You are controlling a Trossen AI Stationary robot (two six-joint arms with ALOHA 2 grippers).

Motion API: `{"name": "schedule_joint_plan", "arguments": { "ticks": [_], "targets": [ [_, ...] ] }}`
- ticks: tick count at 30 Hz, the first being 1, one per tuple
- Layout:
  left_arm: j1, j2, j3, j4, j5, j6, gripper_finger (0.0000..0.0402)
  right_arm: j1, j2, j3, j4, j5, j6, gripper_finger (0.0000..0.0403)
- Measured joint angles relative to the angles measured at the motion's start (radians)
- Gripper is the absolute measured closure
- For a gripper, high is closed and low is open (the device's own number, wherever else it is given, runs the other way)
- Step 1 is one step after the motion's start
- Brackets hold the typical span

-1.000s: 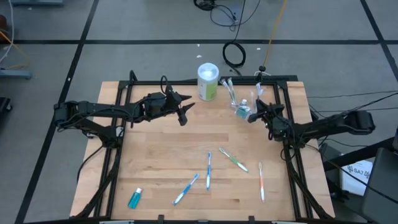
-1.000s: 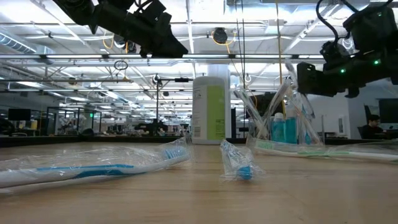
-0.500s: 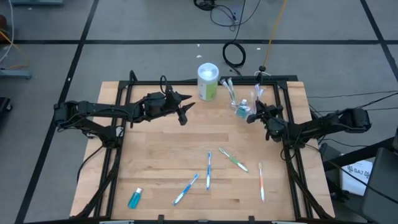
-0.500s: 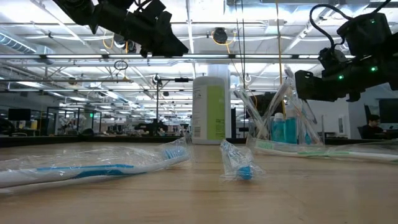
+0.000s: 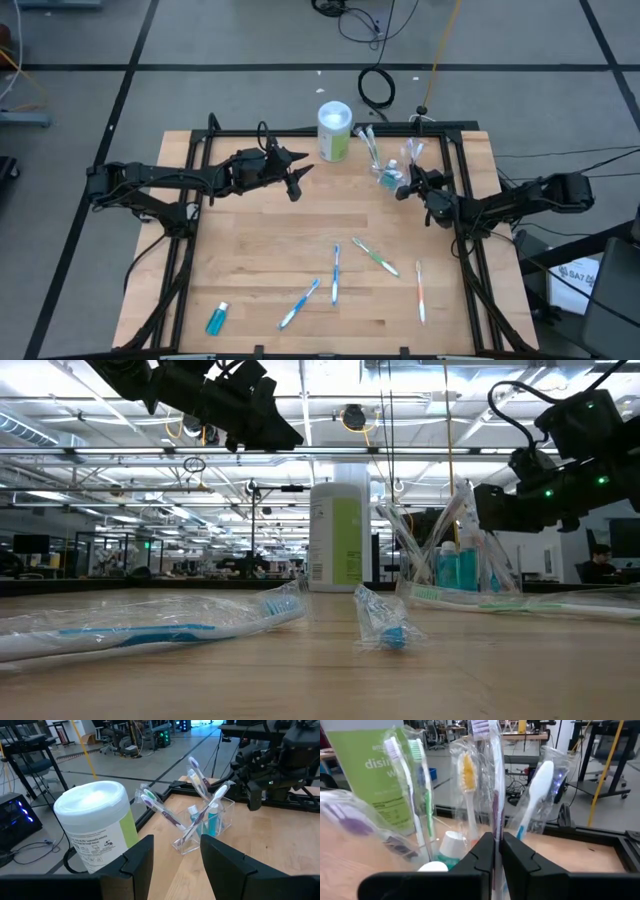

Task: Pick & Place toothbrushing station
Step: Put the purple toothbrush into the transparent organizer

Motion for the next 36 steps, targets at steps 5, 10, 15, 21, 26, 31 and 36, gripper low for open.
{"name": "schedule_joint_plan", "arguments": {
  "ticks": [5, 10, 15, 21, 26, 31, 36],
  "targets": [
    [0.0, 0.0, 0.0, 0.0, 0.0, 0.0, 0.0233, -0.014, 0.0, 0.02, -0.036, -0.023, -0.001, 0.0387],
    [0.0, 0.0, 0.0, 0.0, 0.0, 0.0, 0.0233, -0.019, -0.001, 0.101, -0.185, -0.031, 0.002, 0.0387],
    [0.0, 0.0, 0.0, -0.002, 0.0, -0.004, 0.0233, -0.032, -0.001, 0.127, -0.269, -0.041, 0.063, 0.0387],
    [0.0, 0.0, 0.0, -0.01, 0.0, -0.005, 0.0234, -0.032, 0.0, 0.138, -0.275, -0.02, 0.025, 0.0387],
    [0.0, 0.0, 0.0, -0.01, 0.0, -0.006, 0.0233, -0.032, 0.0, 0.196, -0.366, -0.02, -0.018, 0.0387],
    [0.0, 0.0, 0.0, -0.017, 0.0, -0.008, 0.0233, -0.032, 0.0, 0.272, -0.575, -0.02, 0.074, 0.0387],
    [0.0, 0.0, 0.0, -0.029, 0.0, -0.007, 0.0233, -0.032, 0.0, 0.276, -0.684, 0.0, 0.265, 0.0387]
  ]
}}
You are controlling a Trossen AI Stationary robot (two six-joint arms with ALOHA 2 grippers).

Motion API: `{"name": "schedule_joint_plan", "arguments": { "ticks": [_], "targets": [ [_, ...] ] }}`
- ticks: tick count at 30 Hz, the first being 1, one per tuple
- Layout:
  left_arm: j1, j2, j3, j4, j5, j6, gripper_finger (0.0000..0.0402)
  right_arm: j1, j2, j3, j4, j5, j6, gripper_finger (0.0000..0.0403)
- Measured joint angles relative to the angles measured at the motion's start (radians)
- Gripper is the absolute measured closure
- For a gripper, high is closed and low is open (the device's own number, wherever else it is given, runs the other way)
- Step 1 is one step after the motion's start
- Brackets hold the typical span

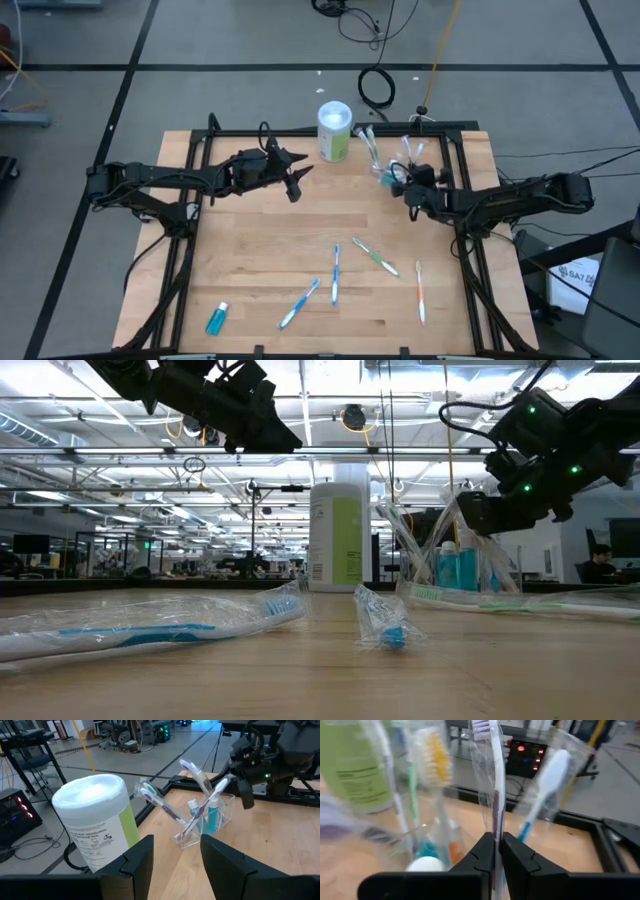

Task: Pick & Place toothbrushing station
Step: Put the purple toothbrush into the transparent organizer

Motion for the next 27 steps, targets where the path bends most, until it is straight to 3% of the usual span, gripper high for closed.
{"name": "schedule_joint_plan", "arguments": {
  "ticks": [9, 16, 27],
  "targets": [
    [0.0, 0.0, 0.0, -0.023, 0.0, 0.0, 0.0233, 0.005, 0.0, 0.0, -0.041, 0.034, 0.054, 0.0379],
    [0.0, 0.0, 0.0, -0.022, 0.0, -0.004, 0.0233, 0.012, 0.0, 0.0, -0.034, 0.033, 0.036, 0.0317],
    [0.0, 0.0, 0.0, -0.027, 0.001, -0.035, 0.0233, 0.035, -0.165, 0.0, 0.087, 0.034, -0.259, 0.0239]
  ]
}}
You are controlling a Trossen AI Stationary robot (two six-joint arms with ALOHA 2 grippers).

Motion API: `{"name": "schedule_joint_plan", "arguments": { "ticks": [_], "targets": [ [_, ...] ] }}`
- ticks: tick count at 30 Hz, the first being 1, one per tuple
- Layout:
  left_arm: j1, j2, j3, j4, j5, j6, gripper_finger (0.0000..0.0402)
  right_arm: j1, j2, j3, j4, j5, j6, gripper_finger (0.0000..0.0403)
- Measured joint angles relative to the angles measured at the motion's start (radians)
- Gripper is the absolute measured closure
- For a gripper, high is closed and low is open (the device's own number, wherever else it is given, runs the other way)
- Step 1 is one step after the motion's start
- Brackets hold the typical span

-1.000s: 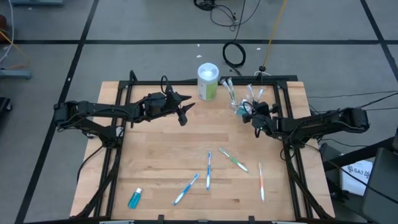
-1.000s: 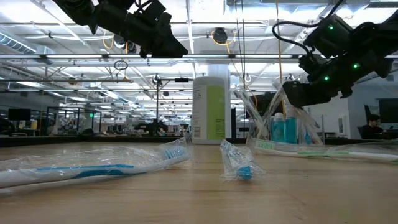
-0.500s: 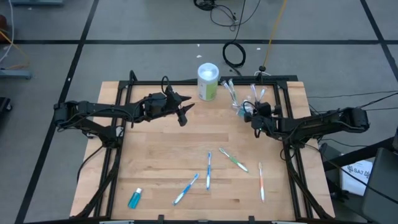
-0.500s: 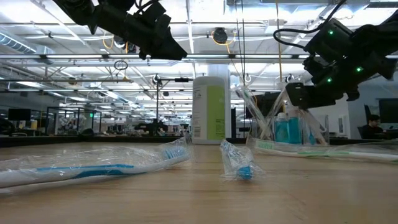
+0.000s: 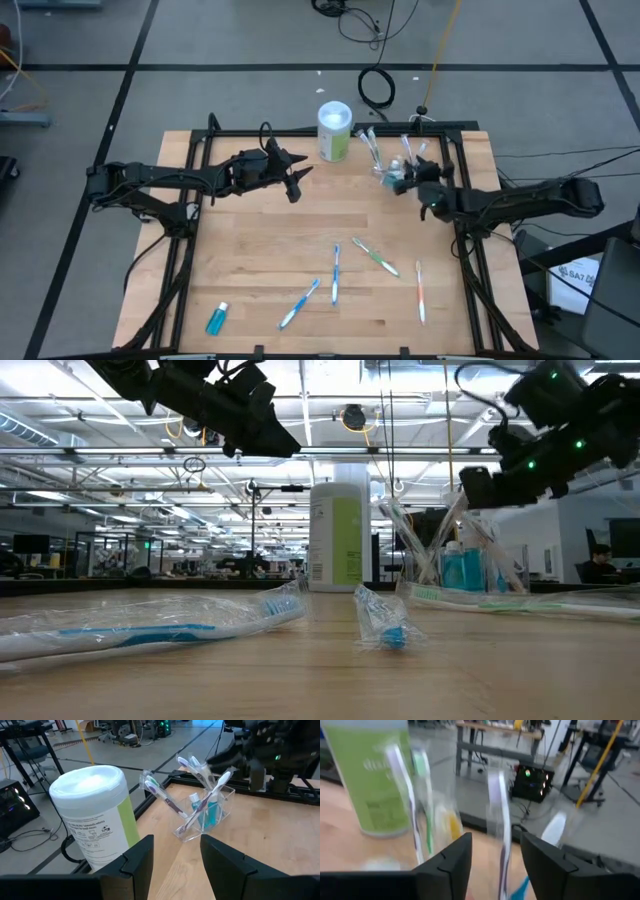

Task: Pick & Place toothbrushing station
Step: Put the purple toothbrush into the transparent organizer

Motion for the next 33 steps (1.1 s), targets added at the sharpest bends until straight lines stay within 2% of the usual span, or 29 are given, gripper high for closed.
{"name": "schedule_joint_plan", "arguments": {
  "ticks": [3, 6, 10, 13, 20, 25, 33],
  "targets": [
    [0.0, 0.0, 0.0, -0.001, 0.001, -0.002, 0.0233, -0.003, -0.061, 0.0, 0.082, -0.006, -0.141, 0.0234],
    [0.0, 0.0, 0.0, 0.001, 0.001, -0.001, 0.0233, -0.042, -0.108, 0.003, 0.183, -0.122, -0.266, 0.0236],
    [0.0, 0.0, 0.0, 0.011, 0.001, -0.002, 0.0233, -0.134, -0.128, 0.086, 0.115, -0.235, -0.324, 0.0238],
    [0.0, 0.0, 0.0, 0.023, 0.001, -0.002, 0.0233, -0.203, -0.106, 0.195, -0.041, -0.289, -0.32, 0.0238],
    [0.0, 0.0, 0.0, 0.049, 0.002, 0.004, 0.0233, -0.39, 0.027, 0.431, -0.367, -0.534, -0.209, 0.0238],
    [0.0, 0.0, 0.0, 0.048, 0.002, 0.01, 0.0233, -0.502, 0.119, 0.483, -0.395, -0.725, -0.185, 0.0238],
    [0.0, 0.0, 0.0, 0.025, 0.005, 0.024, 0.0233, -0.607, 0.214, 0.483, -0.413, -0.823, -0.139, 0.0238]
  ]
}}
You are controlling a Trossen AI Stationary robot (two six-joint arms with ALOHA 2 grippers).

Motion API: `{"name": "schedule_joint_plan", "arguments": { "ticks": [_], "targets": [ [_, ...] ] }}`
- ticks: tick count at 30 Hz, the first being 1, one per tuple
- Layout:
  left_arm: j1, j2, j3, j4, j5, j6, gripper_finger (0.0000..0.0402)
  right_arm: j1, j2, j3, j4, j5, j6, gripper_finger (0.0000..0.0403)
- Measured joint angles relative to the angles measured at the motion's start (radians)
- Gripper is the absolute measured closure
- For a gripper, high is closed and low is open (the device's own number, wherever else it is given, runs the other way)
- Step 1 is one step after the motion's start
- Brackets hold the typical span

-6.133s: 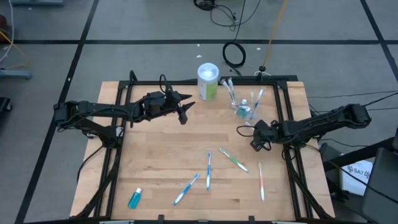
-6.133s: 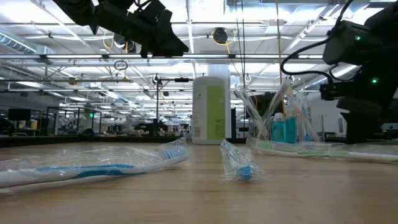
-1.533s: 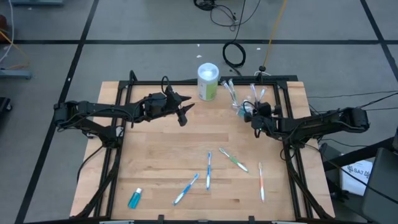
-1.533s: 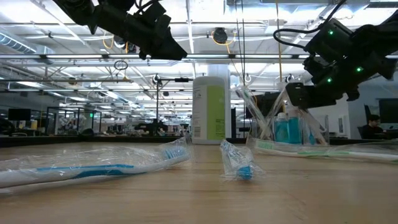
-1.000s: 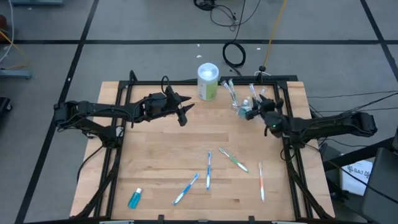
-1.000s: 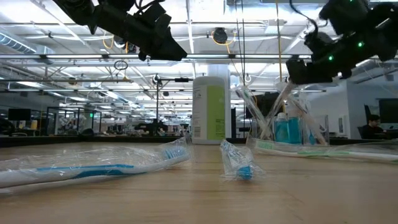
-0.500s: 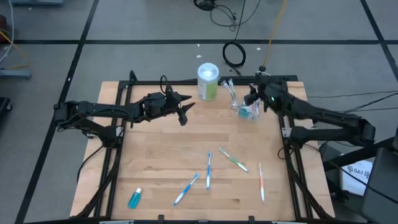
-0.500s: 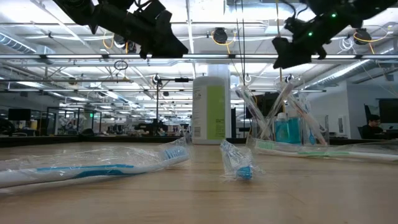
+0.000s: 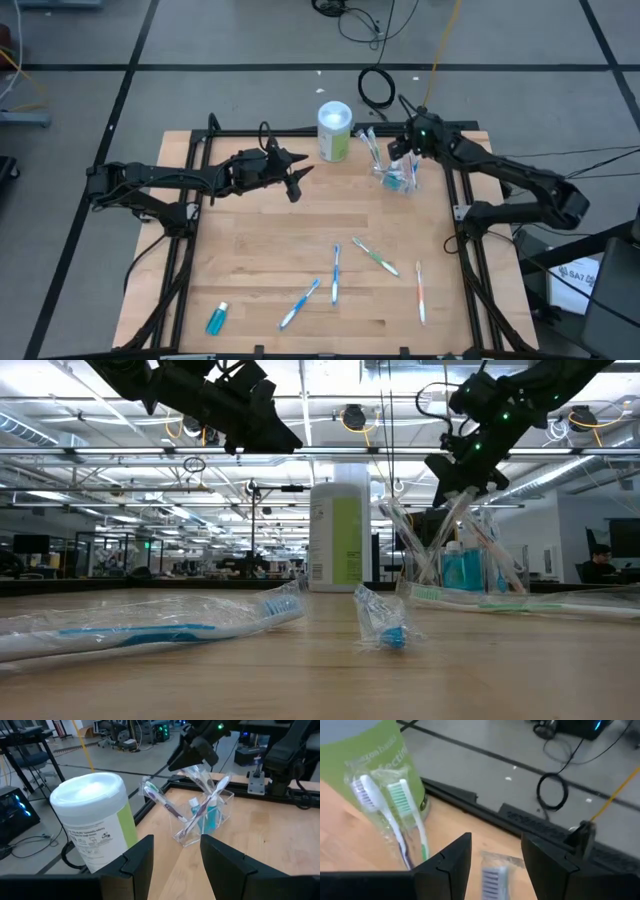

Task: Pick & Place toothbrushing station
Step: Put the purple toothbrush into the transparent organizer

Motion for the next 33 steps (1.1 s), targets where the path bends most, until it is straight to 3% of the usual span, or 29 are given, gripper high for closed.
{"name": "schedule_joint_plan", "arguments": {
  "ticks": [8, 21, 27, 33],
  "targets": [
    [0.0, 0.0, 0.0, -0.008, 0.0, 0.0, 0.0233, -0.035, 0.02, 0.0, 0.0, -0.015, 0.023, 0.0248],
    [0.0, 0.0, 0.0, -0.025, -0.001, 0.0, 0.0233, -0.035, 0.01, -0.001, -0.002, -0.017, -0.005, 0.0348],
    [0.0, 0.0, 0.0, -0.025, -0.001, 0.0, 0.0233, -0.027, -0.05, -0.002, -0.017, -0.017, 0.017, 0.0372],
    [0.0, 0.0, 0.0, -0.025, -0.001, 0.0, 0.0233, 0.043, -0.146, -0.016, -0.138, -0.015, 0.065, 0.0375]
  ]
}}
